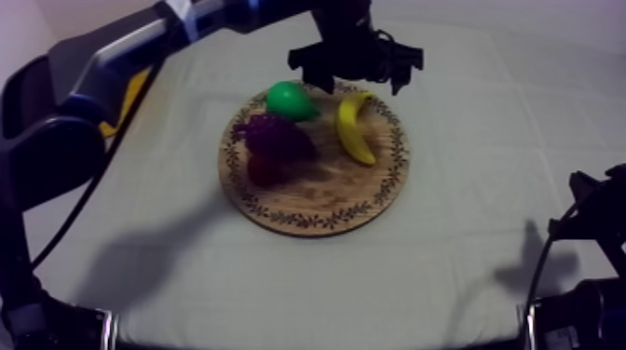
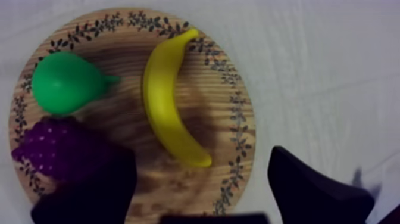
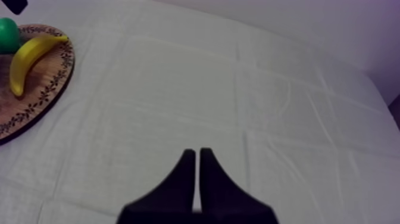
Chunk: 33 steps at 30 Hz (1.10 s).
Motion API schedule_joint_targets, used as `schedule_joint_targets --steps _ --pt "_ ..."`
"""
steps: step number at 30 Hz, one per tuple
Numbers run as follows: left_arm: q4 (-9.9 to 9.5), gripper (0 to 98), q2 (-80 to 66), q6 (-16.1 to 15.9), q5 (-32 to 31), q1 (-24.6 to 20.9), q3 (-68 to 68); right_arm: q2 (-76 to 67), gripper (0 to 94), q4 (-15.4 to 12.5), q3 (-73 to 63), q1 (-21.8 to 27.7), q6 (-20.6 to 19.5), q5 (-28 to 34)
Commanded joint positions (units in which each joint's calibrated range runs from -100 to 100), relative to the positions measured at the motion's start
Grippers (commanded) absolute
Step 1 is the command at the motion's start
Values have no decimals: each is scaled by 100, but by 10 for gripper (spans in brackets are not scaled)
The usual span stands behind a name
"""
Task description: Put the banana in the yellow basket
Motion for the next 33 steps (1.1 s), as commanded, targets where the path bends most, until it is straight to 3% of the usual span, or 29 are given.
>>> schedule_joint_targets --steps 1,13,27,33 --pt "31 792 346 -26 56 -25 -296 -4 6 1 -3 3 -1 4" --pt "272 760 1806 -208 669 -171 -2231 -4 6 1 -3 3 -1 4" --pt "486 720 2304 -186 704 -372 -2299 -4 6 1 -3 3 -1 4" --pt "557 647 2397 -202 705 -395 -2378 -4 6 1 -3 3 -1 4"
